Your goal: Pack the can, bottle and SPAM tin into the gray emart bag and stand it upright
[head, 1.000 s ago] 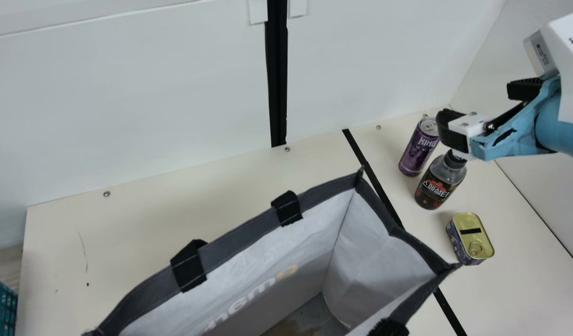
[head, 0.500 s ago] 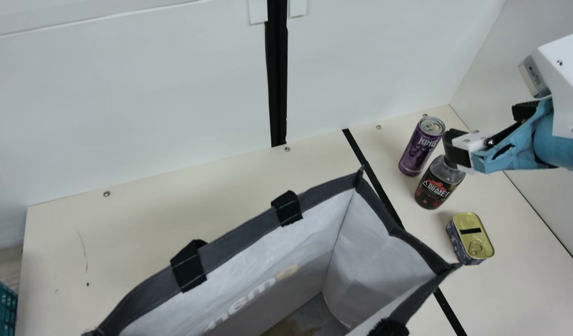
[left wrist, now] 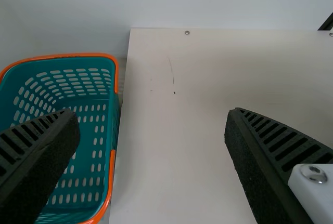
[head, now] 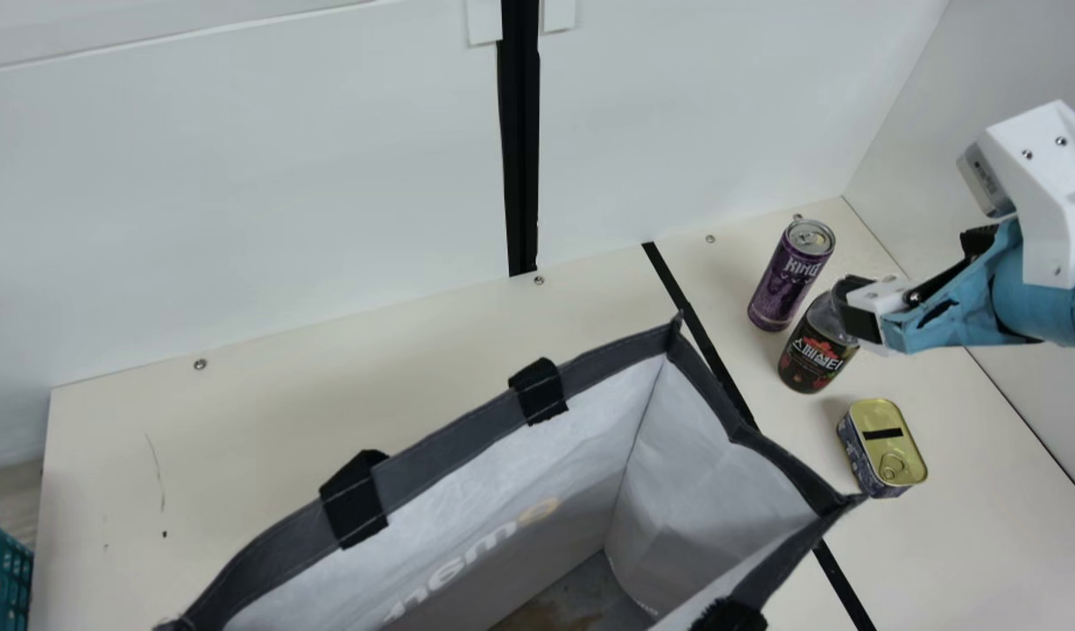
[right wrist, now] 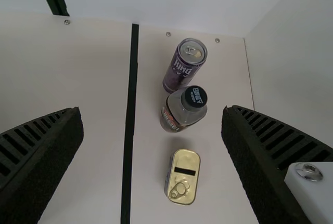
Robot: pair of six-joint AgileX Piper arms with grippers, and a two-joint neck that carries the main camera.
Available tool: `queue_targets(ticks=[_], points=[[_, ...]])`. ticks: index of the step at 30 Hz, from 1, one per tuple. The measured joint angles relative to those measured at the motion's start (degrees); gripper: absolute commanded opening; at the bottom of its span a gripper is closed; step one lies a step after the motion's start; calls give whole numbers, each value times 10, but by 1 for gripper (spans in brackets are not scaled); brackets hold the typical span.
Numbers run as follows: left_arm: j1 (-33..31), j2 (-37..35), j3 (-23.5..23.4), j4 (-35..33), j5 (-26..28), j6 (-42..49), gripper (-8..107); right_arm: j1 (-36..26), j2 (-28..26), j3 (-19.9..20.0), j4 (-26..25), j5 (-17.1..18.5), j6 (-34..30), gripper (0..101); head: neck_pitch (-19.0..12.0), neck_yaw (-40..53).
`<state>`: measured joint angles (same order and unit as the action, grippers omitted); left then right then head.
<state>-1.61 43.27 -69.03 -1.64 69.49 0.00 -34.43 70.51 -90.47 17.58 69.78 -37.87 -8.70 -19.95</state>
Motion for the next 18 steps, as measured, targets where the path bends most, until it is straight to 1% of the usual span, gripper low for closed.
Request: queue_targets(ticks=[18], points=[[0, 0, 0, 0, 0, 0, 90, 0, 0, 0, -1, 0, 0, 95, 0, 0]])
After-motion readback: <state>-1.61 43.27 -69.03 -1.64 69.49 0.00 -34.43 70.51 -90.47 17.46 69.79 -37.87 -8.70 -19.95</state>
